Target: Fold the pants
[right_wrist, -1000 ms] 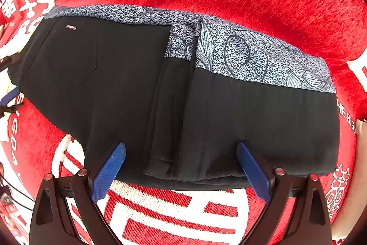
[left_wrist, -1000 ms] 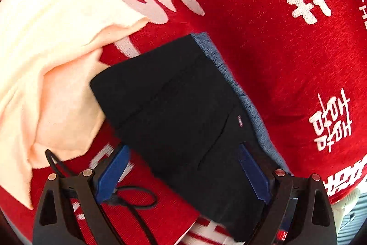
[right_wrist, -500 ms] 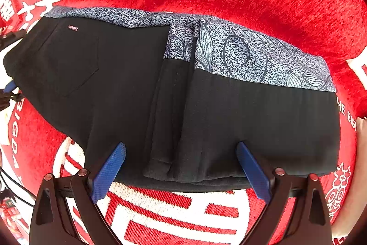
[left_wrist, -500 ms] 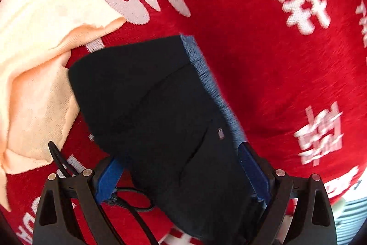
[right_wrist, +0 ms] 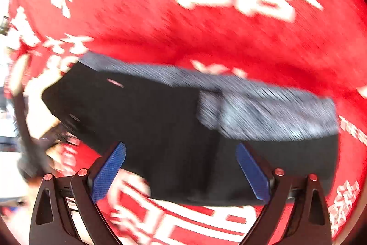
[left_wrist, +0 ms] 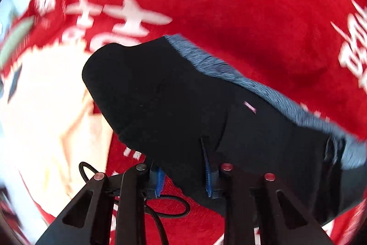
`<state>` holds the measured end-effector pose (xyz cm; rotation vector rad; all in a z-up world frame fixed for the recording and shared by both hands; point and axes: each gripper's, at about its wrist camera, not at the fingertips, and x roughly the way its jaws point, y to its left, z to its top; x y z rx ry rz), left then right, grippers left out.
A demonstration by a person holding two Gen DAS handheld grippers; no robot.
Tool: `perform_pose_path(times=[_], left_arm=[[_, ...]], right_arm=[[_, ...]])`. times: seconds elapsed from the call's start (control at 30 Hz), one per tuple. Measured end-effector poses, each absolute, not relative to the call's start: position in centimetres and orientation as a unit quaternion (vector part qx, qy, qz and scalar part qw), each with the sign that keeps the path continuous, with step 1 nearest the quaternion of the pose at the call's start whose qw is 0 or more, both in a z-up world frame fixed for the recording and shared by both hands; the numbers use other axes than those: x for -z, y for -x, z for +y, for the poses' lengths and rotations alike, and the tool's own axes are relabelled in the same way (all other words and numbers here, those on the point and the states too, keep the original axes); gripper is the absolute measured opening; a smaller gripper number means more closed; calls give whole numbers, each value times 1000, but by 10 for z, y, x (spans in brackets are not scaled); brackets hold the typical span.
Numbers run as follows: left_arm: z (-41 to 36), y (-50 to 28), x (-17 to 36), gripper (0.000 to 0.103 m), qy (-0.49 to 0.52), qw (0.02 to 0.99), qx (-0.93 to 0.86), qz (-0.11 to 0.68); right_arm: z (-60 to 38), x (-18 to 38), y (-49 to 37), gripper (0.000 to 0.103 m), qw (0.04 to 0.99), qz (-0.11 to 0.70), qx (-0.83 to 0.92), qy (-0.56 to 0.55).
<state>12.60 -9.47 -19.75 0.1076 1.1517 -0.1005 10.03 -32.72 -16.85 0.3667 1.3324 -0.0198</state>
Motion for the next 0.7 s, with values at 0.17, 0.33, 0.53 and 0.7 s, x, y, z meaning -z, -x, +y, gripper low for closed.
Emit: perform_pose_path(times=[0.17,0.33,0.53,0.7], left_arm=[[-104,-118,196,28,-90,840,51,532],[-112,-117,198,28,-125,842,57,522],[-123,-114,197,28,-166,841,63,512],[-128,-109,195,28,-186,841,69,503]], right_arm=[[-291,144,-181,99,742,634,-100,-195],[-211,142,-248,99,696,678,-188,-139],[-105,159,-284,99,624,738,-257,8],[-65,202,-288,99,568,783,-243,67]])
